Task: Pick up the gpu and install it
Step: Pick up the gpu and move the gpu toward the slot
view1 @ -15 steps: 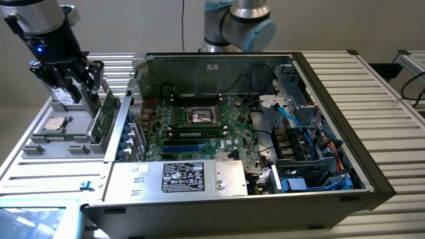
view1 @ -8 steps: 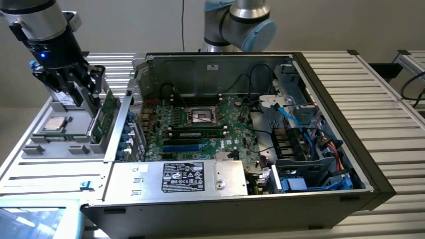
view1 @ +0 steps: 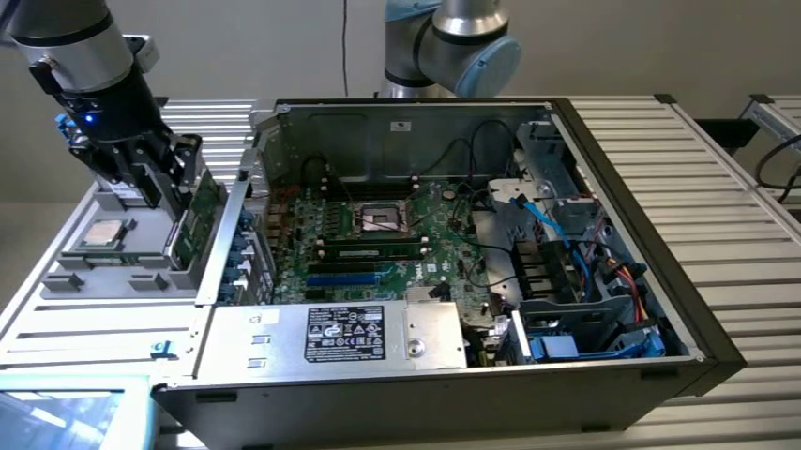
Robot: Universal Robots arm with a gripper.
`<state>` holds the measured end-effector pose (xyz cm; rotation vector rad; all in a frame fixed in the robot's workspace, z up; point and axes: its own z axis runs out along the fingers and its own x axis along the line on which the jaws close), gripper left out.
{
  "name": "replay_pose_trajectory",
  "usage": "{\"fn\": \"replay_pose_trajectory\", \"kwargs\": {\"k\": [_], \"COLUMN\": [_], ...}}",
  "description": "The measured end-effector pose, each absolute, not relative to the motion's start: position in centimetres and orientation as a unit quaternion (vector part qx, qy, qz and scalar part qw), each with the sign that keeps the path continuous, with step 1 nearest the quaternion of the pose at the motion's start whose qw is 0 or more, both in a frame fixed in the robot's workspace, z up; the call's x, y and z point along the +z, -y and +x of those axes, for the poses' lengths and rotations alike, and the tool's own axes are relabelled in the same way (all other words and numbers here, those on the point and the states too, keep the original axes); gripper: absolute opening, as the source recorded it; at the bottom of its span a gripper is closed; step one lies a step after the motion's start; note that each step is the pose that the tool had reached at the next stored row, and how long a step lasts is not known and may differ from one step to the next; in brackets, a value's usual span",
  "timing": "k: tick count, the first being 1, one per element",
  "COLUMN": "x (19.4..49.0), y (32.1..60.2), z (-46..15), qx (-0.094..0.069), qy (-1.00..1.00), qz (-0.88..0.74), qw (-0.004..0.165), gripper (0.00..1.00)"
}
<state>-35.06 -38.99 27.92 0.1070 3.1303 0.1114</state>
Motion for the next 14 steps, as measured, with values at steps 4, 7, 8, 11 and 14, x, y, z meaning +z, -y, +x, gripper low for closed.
{"fn": "replay_pose_trajectory", "kwargs": {"k": [4,7,8,11,14], "x": [27.2,26.6,26.6,26.5,25.9], "y": [39.0,38.9,38.9,39.1,38.9], "z": [-35.1,-35.1,-35.1,-35.1,-35.1], "qx": [0.036,0.036,0.036,0.036,0.036], "qy": [-0.999,-0.999,-0.999,-0.999,-0.999], "qz": [0.034,0.034,0.034,0.034,0.034], "qw": [0.005,0.005,0.006,0.006,0.006], "gripper": [0.46,0.46,0.46,0.46,0.46]}}
